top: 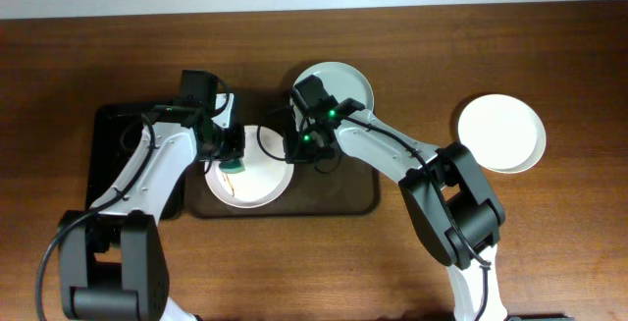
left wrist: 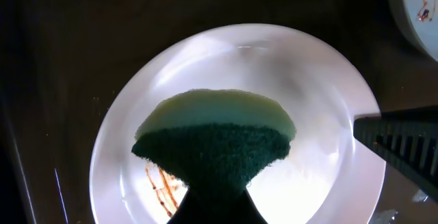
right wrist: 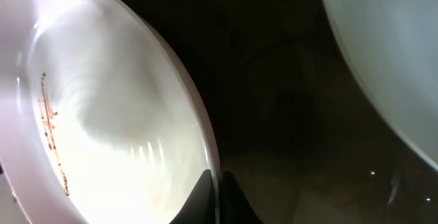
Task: Clean dirty plates on tray and stack at the side
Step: 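Scrub the held plate with the sponge in the left gripper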
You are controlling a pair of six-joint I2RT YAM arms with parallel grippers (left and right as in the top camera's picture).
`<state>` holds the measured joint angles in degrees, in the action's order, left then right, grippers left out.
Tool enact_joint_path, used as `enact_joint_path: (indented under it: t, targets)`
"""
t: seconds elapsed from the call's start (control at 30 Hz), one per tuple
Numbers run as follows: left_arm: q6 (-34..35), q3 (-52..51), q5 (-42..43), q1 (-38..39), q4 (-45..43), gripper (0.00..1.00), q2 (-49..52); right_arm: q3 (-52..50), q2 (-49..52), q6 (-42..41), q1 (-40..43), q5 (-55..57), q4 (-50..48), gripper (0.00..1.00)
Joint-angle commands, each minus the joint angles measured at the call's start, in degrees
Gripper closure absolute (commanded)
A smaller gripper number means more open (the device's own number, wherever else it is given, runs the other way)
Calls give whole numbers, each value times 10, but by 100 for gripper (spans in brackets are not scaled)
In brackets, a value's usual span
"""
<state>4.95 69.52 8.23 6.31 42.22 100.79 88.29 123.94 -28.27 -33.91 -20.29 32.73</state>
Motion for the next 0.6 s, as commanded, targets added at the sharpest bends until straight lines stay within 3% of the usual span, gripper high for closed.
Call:
enact_joint_path:
  t: [0.0,0.2,0.33,0.4,0.57]
  targets:
    - [5,-2,10,0,7,99,43,4,3,6,2,-2,-2,96]
    - [31,-21,7,0,40,99,80,4,3,6,2,0,-7,96]
    - [33,-22,-82,0,68,99,80,4,3,6,3,0,-9,96]
    - [75,-36,-134,0,-2,99,80,4,3,6,2,0,-12,96]
    - [79,-152,-143,1,-249,99,82,4,3,7,2,0,-12,96]
